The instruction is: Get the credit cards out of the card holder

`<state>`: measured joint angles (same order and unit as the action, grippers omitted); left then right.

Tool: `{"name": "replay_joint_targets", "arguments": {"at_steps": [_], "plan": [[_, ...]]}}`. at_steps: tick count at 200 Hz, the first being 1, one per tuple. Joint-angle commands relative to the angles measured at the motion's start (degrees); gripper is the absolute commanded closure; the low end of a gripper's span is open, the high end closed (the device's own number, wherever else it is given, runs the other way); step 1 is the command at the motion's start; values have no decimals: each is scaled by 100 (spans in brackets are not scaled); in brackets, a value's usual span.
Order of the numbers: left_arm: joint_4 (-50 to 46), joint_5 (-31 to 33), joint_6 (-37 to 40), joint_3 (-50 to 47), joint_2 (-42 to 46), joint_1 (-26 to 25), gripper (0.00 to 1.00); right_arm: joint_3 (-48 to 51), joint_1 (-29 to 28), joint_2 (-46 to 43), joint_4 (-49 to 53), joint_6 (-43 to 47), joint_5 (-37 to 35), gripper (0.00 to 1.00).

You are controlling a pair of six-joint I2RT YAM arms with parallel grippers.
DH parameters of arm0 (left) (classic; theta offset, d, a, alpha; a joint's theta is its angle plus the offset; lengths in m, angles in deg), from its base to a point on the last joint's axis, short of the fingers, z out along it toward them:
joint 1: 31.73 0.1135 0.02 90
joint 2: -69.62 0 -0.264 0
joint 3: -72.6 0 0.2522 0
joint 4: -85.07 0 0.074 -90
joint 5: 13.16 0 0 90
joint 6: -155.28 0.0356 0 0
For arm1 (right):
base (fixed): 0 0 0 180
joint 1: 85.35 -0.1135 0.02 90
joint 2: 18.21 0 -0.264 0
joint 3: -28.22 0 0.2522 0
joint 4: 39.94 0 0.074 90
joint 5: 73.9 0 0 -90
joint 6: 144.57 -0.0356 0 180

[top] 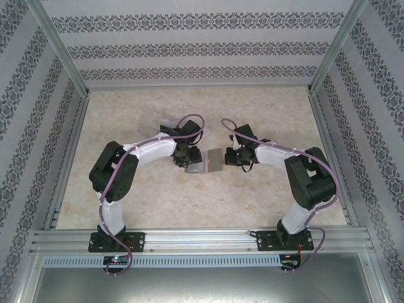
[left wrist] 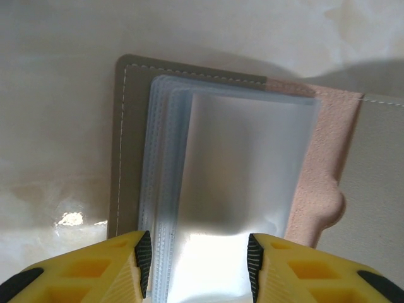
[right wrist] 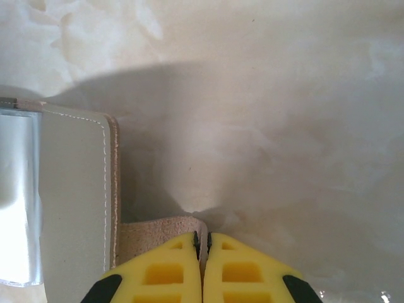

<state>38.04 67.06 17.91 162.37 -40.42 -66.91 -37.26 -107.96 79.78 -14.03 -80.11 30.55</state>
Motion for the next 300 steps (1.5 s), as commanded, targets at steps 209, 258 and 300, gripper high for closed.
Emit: {"name": "replay_joint_targets", "arguments": {"at_steps": [209,258,300], "plan": [[-69,150,659,178,244,-112,62,57,-15,62,-90,-56,69,93],[99,-135,655,125,256,-112,61,48,-17,53,-73,-65,81,93],[366,-384,553,46,292,-112,61,48,-15,45,-61,-66,72,93]]}}
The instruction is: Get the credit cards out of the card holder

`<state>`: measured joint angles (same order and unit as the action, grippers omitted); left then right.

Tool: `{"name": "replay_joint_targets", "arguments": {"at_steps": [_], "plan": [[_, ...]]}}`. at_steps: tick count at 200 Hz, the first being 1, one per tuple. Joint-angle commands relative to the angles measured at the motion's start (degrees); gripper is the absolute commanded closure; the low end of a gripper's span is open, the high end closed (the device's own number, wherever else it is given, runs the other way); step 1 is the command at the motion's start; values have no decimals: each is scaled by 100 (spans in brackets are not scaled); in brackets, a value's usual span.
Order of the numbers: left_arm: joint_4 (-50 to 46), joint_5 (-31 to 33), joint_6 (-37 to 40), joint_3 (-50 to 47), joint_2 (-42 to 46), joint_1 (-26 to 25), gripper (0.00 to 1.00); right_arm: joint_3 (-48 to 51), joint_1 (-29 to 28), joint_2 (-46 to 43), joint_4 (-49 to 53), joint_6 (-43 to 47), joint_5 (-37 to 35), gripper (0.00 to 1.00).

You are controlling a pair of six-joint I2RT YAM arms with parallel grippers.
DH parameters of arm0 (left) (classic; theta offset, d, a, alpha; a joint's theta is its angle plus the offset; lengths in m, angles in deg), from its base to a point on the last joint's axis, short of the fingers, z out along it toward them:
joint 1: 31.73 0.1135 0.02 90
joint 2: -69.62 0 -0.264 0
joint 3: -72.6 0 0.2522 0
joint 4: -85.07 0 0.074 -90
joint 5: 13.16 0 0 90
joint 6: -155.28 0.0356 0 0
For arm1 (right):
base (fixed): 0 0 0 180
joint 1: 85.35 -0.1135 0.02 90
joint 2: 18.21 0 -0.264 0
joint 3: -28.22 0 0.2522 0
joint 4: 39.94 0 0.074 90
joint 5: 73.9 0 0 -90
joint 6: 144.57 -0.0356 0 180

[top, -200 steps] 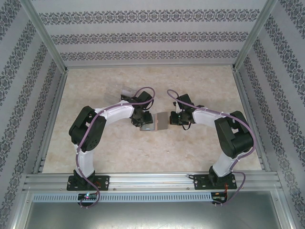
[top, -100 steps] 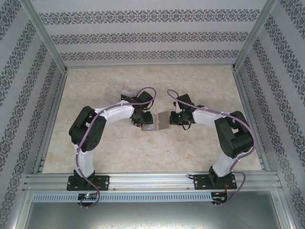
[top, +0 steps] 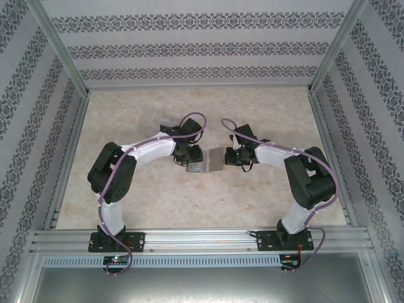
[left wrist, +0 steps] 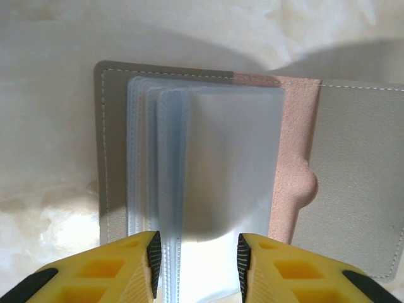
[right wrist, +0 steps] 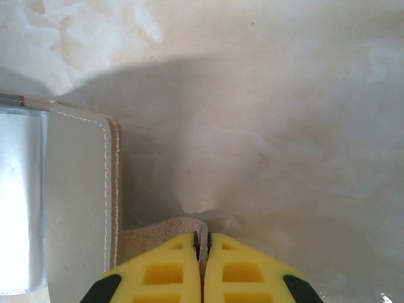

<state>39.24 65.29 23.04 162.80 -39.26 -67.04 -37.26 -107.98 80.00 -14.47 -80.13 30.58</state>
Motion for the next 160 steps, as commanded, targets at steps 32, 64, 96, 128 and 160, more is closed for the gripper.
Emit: {"name": "replay_joint_targets", "arguments": {"at_steps": [32,64,96,128,160], "plan": [[671,-724,-36,-66,130,-99,57,56,-10,14,-15,-63,81,93],[1274,-1293,-79,-99,77,-99,53,81,-4,-20,-43,-108,95,92],[1765,-1823,-237,0,-169,-100,49,195,26,-203,-149,-229,66,84],[1961,-2021,-298,169,-417,-99,48,395,166,-681,-272,-334,-2,74],[2414,-2307,-478,205,-637,-100,46,615,341,-1278,-326,-429,-219,65]]}}
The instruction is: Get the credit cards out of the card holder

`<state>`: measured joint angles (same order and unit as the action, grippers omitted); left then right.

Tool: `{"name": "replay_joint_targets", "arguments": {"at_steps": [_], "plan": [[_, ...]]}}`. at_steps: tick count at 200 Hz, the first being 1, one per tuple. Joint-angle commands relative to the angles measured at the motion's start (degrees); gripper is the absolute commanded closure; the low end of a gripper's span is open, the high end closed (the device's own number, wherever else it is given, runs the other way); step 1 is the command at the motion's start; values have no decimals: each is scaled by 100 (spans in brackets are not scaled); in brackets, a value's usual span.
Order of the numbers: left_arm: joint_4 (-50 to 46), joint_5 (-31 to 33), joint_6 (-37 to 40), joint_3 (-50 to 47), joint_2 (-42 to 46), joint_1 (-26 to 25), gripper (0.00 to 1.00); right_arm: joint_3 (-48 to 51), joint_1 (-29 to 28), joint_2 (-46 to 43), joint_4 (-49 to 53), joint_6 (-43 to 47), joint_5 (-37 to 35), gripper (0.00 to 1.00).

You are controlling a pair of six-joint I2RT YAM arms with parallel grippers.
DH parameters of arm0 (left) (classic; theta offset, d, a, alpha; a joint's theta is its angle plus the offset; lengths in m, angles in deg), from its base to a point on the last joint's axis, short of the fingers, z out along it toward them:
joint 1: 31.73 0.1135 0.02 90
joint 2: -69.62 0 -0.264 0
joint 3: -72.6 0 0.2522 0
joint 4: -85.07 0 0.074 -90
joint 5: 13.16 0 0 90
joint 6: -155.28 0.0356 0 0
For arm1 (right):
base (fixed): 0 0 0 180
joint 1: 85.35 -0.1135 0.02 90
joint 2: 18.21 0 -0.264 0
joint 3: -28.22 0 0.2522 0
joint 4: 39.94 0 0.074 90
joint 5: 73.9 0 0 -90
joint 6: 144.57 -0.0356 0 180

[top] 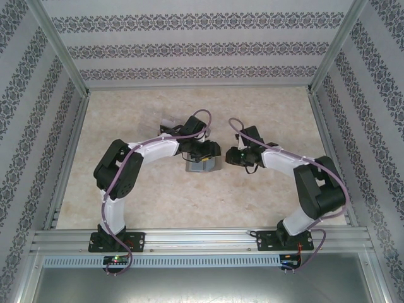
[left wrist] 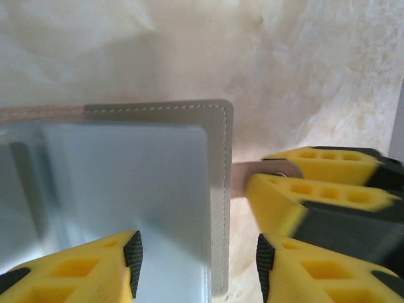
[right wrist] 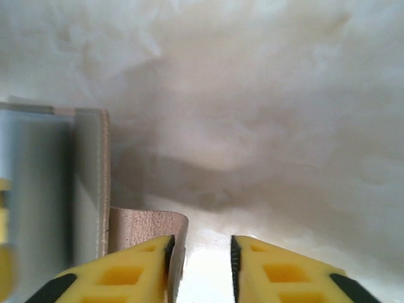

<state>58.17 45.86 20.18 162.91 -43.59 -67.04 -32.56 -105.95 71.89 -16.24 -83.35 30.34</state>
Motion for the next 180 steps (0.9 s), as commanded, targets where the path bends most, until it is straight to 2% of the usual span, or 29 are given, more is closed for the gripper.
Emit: {"name": "replay_joint_targets", "arguments": {"at_steps": [1,9,20,45,61,79,89,124,153,180], "plan": [[527,-373,-192,198,-212,-99,46,147,141,-490,-145,-114,-208,64],[532,-437,-185,253,-282,-99,46,165,174,-611,-124,-127,-240,63],[492,-472,-115,335,-367,-99,54,167,187,-731,-114,-142,-184,61],[144,-111,183,389,-487,-92,61,1,137,-693,-104,-291,497,59],[49,-87,317,395,-559,-72,65,-115,8,-579,-22,-433,621,60],[-53,-70,414,438,-633,-56,69,-221,-164,-467,49,-576,528,66],[-118,-3,413,438,-665,-55,72,-282,-261,-412,119,-667,426,73],[-341,144,351,404,-693,-46,86,-437,-383,-308,411,-1020,183,89],[-447,189,359,461,-676,24,100,-619,-348,24,414,-1104,301,94],[-645,42,451,600,-600,42,100,-830,-366,421,264,-1245,508,94]]}}
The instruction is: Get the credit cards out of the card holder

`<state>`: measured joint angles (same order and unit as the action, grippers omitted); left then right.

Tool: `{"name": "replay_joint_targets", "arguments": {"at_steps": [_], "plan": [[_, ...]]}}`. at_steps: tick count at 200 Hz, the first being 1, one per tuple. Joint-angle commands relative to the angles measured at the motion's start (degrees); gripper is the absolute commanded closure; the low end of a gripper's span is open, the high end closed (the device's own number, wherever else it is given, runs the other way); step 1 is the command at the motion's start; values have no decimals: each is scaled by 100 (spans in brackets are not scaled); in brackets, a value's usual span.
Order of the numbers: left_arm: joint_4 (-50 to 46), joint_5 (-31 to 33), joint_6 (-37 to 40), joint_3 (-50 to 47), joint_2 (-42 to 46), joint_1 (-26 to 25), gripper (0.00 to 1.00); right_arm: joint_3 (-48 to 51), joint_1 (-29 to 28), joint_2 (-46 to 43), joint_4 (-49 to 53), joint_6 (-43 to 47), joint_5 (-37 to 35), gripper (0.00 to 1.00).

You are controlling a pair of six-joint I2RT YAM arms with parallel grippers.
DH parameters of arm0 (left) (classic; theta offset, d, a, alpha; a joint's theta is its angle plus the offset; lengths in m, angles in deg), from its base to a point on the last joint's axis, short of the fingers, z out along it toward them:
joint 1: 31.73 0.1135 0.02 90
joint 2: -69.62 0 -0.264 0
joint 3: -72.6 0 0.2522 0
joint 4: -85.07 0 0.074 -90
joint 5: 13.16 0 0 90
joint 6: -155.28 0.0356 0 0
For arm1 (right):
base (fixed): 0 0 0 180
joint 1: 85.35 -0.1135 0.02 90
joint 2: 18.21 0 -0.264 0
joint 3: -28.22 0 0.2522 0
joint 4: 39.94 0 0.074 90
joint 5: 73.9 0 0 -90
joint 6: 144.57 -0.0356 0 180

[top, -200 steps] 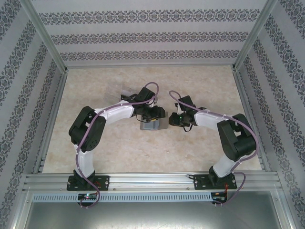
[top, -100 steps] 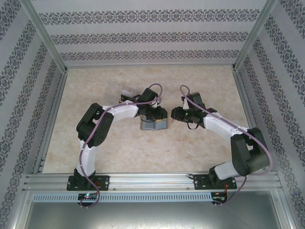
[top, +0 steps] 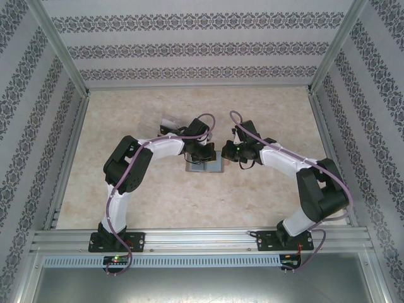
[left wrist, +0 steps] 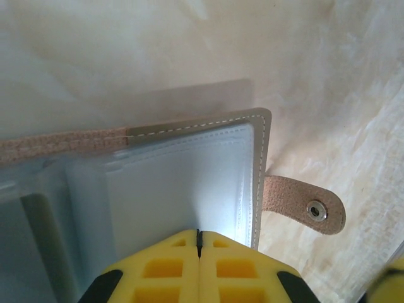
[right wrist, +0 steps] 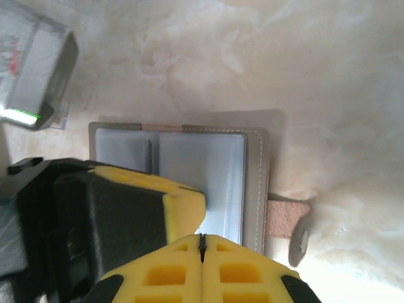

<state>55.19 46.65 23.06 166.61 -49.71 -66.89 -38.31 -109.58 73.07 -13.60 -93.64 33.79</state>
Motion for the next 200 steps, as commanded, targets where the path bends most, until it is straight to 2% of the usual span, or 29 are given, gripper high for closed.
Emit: {"name": "replay_joint_targets", "arguments": {"at_steps": [1,67,95,105,116,135,168,200], "plan": [[-348,-42,162,229,18,26,100,-266,-3,316,-1,-215,159,95],[-308,-124,-1,-169,609,233,98,-592,28,1033,-62,-71,250,94],[-467,-110,136,-358,895,458,84,-575,108,1186,-63,36,286,94],[-655,19,220,-385,972,513,77,-589,141,1244,-49,128,313,93],[-896,256,303,-436,1055,585,65,-592,179,1284,-42,254,311,93],[-1264,632,373,-525,1144,706,54,-617,233,1329,-12,500,321,93],[-1503,650,252,-606,1169,761,46,-641,269,1389,-5,929,357,91],[-1566,478,151,-653,1169,752,44,-573,262,1475,-190,945,421,91]]}}
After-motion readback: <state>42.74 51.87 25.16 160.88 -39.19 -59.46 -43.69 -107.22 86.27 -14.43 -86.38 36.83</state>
